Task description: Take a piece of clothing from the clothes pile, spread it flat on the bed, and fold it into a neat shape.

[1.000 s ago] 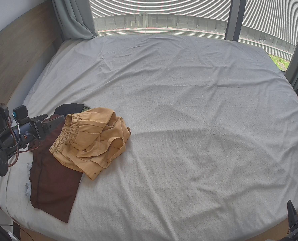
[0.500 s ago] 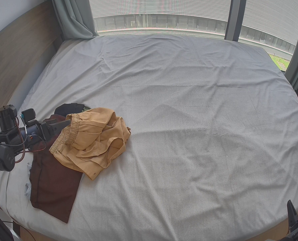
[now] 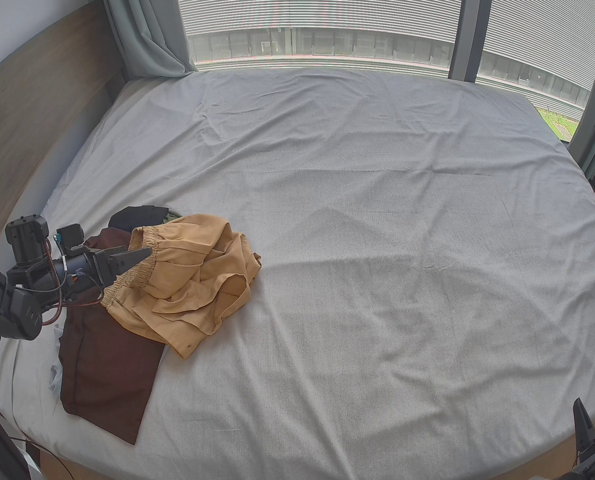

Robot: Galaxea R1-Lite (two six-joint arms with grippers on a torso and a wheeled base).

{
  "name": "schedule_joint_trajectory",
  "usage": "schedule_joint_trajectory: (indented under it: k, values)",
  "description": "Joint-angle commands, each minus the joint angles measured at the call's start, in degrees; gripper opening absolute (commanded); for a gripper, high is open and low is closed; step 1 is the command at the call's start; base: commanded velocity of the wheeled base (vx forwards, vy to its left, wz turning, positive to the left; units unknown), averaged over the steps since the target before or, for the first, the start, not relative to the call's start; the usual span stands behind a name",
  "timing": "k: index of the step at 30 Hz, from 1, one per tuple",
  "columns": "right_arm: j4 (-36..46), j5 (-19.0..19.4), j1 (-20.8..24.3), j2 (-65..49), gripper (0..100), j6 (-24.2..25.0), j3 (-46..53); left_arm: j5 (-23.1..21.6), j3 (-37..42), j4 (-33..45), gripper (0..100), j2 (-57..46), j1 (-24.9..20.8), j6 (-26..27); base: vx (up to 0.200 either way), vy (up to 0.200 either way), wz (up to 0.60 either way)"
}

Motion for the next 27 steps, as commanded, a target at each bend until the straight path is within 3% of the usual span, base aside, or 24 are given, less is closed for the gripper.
schedule_joint_trajectory:
  k: [1,27]
  values:
    - [0.05,0.06,0.02,-0.93,100,-0.04,0.92,0.11,-1.76,-0.04,100,2.51,-0.91,0.03,0.000,0.000,0.00]
    - [0.05,-0.03,0.02,-0.93,100,0.13,0.92,3.45,-6.77,-3.03,100,11.83,-6.28,0.12,0.000,0.000,0.00]
